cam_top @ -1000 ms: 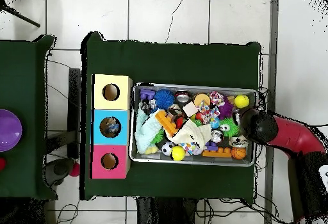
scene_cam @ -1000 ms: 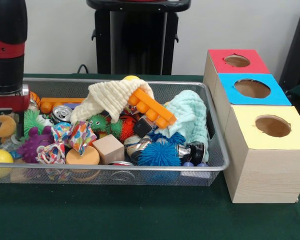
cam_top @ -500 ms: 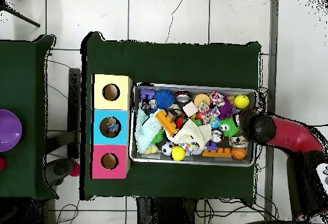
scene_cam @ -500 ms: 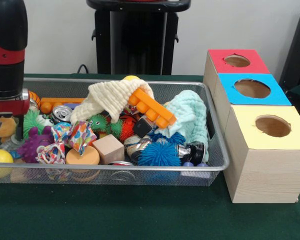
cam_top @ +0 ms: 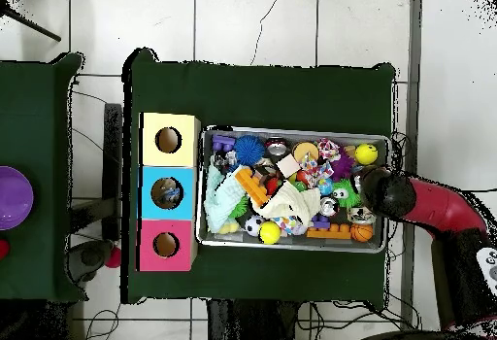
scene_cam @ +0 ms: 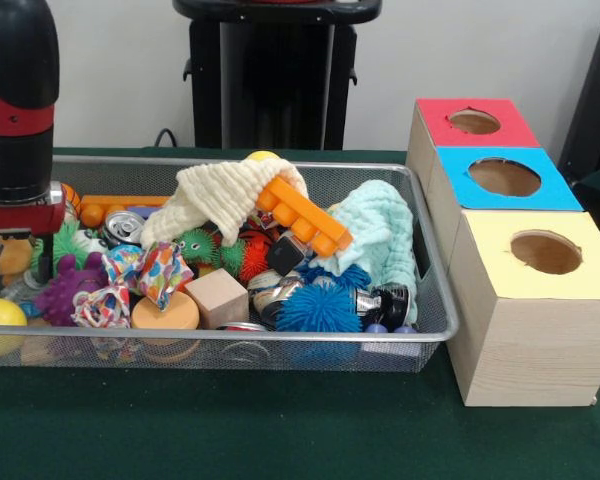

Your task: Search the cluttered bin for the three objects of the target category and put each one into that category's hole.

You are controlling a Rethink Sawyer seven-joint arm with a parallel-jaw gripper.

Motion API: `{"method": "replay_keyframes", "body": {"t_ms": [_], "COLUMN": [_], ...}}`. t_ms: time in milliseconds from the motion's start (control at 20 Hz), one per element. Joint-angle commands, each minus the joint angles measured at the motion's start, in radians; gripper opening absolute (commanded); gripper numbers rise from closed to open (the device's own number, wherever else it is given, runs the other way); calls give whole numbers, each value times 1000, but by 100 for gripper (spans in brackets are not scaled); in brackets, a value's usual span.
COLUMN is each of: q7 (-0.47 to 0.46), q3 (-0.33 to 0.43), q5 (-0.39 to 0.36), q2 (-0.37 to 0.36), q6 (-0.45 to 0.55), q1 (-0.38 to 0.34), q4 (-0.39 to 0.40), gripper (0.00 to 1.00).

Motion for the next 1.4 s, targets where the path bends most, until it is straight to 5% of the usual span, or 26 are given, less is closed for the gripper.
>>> {"method": "replay_keyframes", "body": {"t_ms": [50, 400, 1400], "q7": [91, 11, -54], "q3": [-9, -62, -68], "q5": [13, -75, -136], "q2": [64, 69, 114], "q6": [86, 96, 29], "q1": [13, 53, 51], "q4": [10, -31, -94], "gripper": [100, 100, 100]}}
